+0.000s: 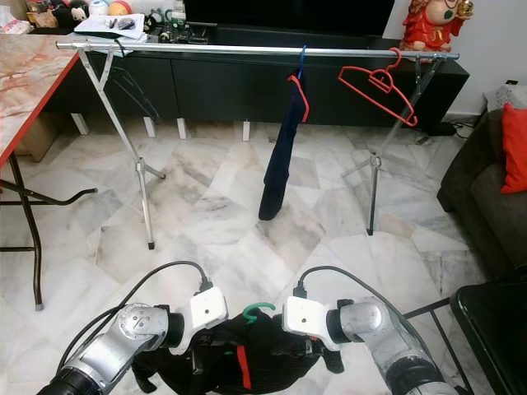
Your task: Hang hanger
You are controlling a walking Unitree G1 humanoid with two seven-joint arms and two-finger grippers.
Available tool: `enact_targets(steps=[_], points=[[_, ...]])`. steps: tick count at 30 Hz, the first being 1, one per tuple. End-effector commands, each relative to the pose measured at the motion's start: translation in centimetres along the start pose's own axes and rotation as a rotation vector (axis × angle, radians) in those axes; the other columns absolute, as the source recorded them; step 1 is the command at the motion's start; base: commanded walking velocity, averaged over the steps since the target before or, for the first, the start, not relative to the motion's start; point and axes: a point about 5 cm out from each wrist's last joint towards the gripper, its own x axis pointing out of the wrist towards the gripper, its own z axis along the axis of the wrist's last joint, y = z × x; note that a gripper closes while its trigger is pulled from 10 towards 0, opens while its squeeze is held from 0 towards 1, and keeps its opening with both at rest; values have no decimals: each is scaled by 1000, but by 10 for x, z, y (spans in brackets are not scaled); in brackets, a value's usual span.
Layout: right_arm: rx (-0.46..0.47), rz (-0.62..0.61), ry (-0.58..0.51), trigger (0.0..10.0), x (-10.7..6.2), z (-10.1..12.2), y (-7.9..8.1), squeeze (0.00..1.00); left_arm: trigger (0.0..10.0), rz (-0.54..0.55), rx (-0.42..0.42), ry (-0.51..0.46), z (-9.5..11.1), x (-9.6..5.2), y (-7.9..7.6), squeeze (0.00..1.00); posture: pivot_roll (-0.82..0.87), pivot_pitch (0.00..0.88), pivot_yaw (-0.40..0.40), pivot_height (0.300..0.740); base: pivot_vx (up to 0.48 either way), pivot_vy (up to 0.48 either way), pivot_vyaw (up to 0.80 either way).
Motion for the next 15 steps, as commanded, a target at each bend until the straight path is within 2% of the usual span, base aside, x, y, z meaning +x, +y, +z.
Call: enact_targets(steps=[1, 4, 7, 8, 9, 10, 14, 15], points=[[10, 28, 63, 10000, -1, -13, 9, 1000, 0, 96, -9, -46, 3, -8, 11, 0, -8, 142, -90, 740, 0, 0, 0], [28, -19, 57, 10000, -2, -14, 7, 1000, 0, 149, -18, -62, 1, -9, 14, 0, -9, 144, -89, 740, 0, 0, 0], [73, -111, 39, 10000, -5, -17, 2, 1000, 0, 264, -39, -51, -8, -14, 21, 0, -14, 148, -88, 740, 0, 0, 0], [113, -197, 29, 10000, -6, -19, -2, 894, 0, 330, -39, -47, -13, -17, 25, 0, -13, 151, -87, 740, 0, 0, 0], [142, -254, 26, 10000, -7, -21, -4, 416, 0, 384, -53, -42, -17, -20, 28, 0, -13, 151, -87, 740, 0, 0, 0], [157, -287, 20, 10000, -7, -22, -5, 0, 0, 406, -66, -44, -19, -22, 29, 0, -12, 155, -86, 740, 0, 0, 0], [243, -388, -35, 10000, -7, -25, -4, 0, 0, 492, -71, -39, -26, -28, 31, 0, -12, 159, -83, 740, 0, 0, 0], [275, -416, -46, 10000, -8, -26, -4, 0, 1333, 514, -67, -38, -27, -29, 32, 0, -13, 160, -81, 740, 0, 0, 0]])
